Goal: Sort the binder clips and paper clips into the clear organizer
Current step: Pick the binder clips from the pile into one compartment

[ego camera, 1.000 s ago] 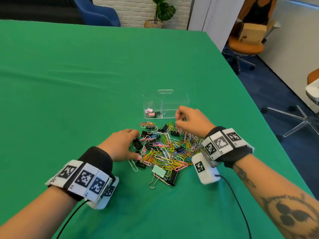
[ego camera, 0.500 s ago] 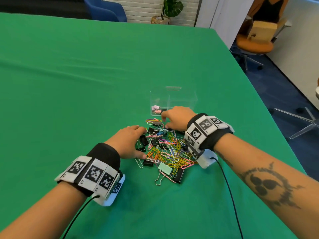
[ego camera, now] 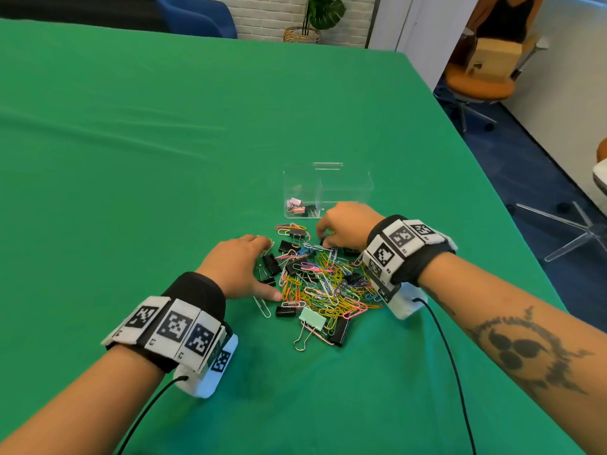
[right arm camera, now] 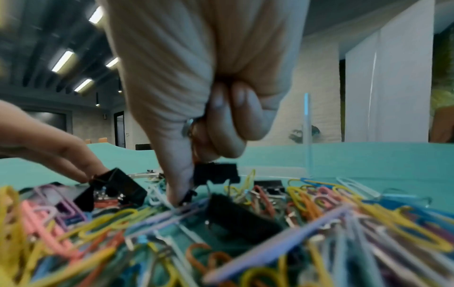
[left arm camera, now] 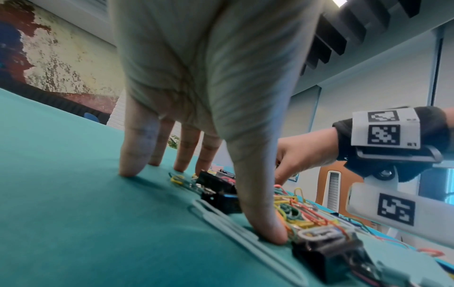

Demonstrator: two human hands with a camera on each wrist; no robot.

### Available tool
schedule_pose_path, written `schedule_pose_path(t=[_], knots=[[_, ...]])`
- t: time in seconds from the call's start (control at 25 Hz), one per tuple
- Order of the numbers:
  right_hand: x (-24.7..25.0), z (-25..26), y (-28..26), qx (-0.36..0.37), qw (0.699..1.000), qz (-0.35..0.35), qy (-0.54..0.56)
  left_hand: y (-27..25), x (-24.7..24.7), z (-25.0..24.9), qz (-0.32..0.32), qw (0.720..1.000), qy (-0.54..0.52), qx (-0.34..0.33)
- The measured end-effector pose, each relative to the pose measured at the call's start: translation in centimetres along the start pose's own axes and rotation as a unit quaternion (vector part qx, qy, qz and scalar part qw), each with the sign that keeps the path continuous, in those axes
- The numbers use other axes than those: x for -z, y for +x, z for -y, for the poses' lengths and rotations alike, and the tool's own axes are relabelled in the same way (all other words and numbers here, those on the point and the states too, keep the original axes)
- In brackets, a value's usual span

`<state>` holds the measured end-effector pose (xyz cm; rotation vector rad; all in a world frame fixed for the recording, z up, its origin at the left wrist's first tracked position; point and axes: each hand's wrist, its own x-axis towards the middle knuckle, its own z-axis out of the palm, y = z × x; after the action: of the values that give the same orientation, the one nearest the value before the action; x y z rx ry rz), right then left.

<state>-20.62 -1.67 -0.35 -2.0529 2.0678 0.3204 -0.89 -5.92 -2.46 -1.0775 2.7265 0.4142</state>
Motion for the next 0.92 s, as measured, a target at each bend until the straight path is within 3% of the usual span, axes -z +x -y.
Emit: schedule_pose_path(t=[0.2, 0.28, 0.4, 0.48, 0.6, 0.64, 0.68, 0.8, 0.92], knots=[[0.3, 0.5, 1.1, -0.021, 0.997, 0.067, 0.028, 0.0, 0.0, -0.2, 0.004, 1.0, 0.01, -0.006], [0.7, 0.2, 0.6, -0.042, 0.996, 0.037, 0.068, -0.1, 0.1, -0.2, 0.007, 1.0, 0.01, -0.009], [0.8, -0.9, -1.0, -0.069, 0.973, -0.018, 0.22, -0.1, 0.1, -0.1, 0.008, 1.0, 0.003, -0.004], [0.5, -1.1, -2.3, -0.092, 0.92, -0.027, 0.38, -0.1, 0.0, -0.1, 0.008, 1.0, -0.001, 0.0], [-0.1, -0.7, -3.4, -0.12, 0.753, -0.035, 0.646, 0.1, -0.1, -0.1, 0.011, 1.0, -0.005, 0.013], [-0.2, -0.6, -3.5, -0.127, 0.715, -0.037, 0.686, 0.2, -0.2, -0.1, 0.01, 1.0, -0.007, 0.017], [-0.3, -0.5, -3.4, -0.13, 0.698, -0.034, 0.704, 0.2, -0.2, 0.1, 0.009, 1.0, -0.011, 0.02], [-0.3, 0.2, -2.5, -0.115, 0.72, -0.006, 0.684, -0.1, -0.1, 0.9, 0.019, 0.999, -0.04, 0.017], [-0.2, 0.9, -1.8, -0.081, 0.796, 0.01, 0.599, -0.9, 0.0, 1.9, 0.042, 0.995, -0.085, 0.011]])
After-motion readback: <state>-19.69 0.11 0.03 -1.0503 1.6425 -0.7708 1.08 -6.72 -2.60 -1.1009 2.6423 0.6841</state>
